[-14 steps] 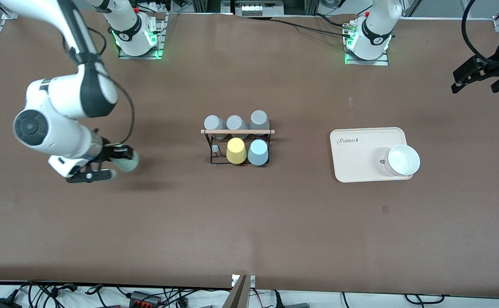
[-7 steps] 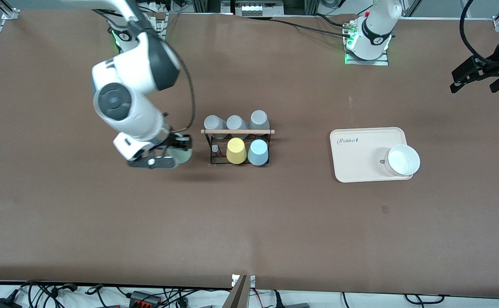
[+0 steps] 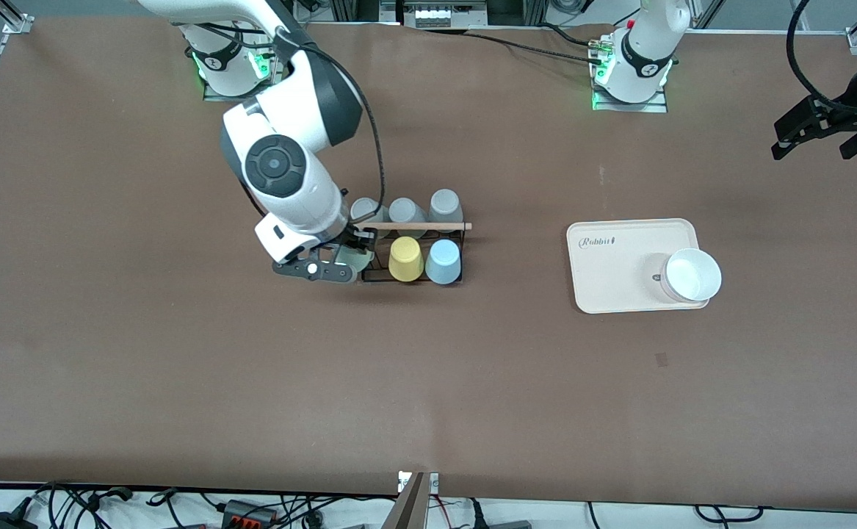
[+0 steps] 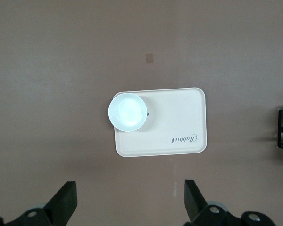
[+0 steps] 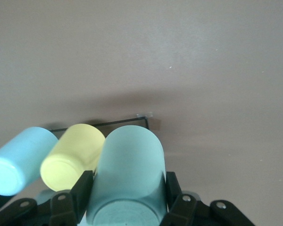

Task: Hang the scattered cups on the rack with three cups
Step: 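Carry the mint-green cup with the right gripper to the rack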

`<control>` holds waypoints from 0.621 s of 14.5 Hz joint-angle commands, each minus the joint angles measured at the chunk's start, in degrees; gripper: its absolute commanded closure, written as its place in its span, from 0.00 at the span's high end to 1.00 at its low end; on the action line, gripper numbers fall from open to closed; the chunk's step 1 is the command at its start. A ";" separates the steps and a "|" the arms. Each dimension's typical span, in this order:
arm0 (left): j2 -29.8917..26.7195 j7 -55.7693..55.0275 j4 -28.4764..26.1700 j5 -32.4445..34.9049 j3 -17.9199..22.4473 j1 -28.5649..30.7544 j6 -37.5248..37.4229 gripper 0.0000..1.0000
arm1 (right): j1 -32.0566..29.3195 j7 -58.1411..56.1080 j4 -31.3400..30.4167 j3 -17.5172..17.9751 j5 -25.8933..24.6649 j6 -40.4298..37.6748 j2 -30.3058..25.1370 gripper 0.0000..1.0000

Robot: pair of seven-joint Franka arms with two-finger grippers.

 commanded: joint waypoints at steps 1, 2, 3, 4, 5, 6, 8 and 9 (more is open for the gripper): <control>1.23 1.07 0.97 -0.30 -0.39 0.03 -0.88 1.00 | 1.13 2.42 4.65 -0.35 0.41 -1.71 3.25 0.21; 1.15 1.07 0.97 -0.30 -0.48 0.03 -0.88 1.00 | 1.22 2.42 4.65 -0.35 0.50 -1.63 3.51 0.21; 1.15 1.16 0.97 -0.38 -0.48 0.03 -0.88 1.00 | 1.31 2.42 4.65 -0.35 0.50 -1.71 3.86 0.21; 1.15 1.07 0.97 -0.47 -0.48 0.03 -0.97 1.00 | 1.31 2.33 4.65 -0.35 0.58 -1.71 4.13 0.21; 1.15 0.81 0.97 -0.38 -0.48 -0.06 -0.97 1.00 | 1.31 2.33 4.65 -0.35 0.58 -1.71 4.57 0.21; 1.24 0.81 0.97 -0.38 -0.48 -0.06 -0.97 1.00 | 1.31 2.33 4.65 -0.35 1.19 -1.45 4.74 0.21; 1.24 1.07 0.97 -0.38 -0.48 0.03 -0.88 1.00 | 1.04 2.33 4.65 -0.35 2.51 -1.19 5.62 0.21; 1.24 1.16 0.97 -0.38 -0.48 0.03 -0.88 1.00 | 0.96 2.33 4.74 -0.35 2.52 -1.10 6.23 0.21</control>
